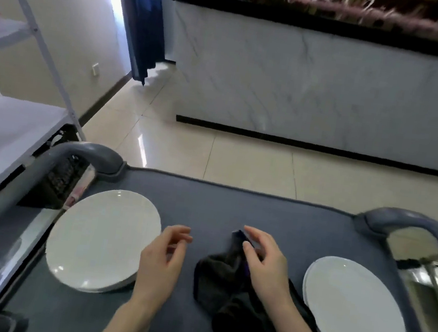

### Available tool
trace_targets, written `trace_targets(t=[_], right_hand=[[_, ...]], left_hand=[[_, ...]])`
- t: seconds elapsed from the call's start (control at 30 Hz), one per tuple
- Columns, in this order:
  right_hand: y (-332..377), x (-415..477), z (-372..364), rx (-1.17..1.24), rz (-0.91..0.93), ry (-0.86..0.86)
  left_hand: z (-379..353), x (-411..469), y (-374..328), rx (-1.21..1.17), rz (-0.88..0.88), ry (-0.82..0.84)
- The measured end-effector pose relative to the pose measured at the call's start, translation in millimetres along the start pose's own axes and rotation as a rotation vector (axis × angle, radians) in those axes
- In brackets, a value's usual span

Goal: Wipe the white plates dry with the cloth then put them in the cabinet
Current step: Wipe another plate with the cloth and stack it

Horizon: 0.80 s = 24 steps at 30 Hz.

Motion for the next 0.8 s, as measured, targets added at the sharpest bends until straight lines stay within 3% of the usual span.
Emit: trace_targets(t=[0.2, 0.33, 0.5, 0.63, 0.8], right_hand=[[-33.6, -27.0, 109.7, -0.019, -0.109, -0.225], [-57.7, -46.5, 170.8, -0.108, -0.179, -0.323], [-87.3, -60.5, 222.6, -0.281, -0.259, -0.312], [-112.5, -66.0, 248.0, -0.422, -0.32, -0.249], [-137.1, -70.1, 263.4, -0.442, -0.419, -0.252]], left_hand=[[-105.9, -24.6, -51.8, -0.08, -0.05, 0.316], [-168.1, -43.0, -76.0, -0.071, -0.057, 0.434], [-231.5, -64.2, -95.4, 0.006, -0.074, 0.591], [-265.3, -69.0, -92.1, 0.279, -0.191, 0.606], [-280.7, -70.9, -83.1, 0.339, -0.067, 0.591]])
Point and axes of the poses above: each hand's wrist, its own x-axis towards the middle knuckle, its own z-axis out of the back of the hand, y = z × x, the point moved 3 cm from there along x, towards the middle knuckle, and after that the axes turned 6 degrees about x, right-handed, at the moved point
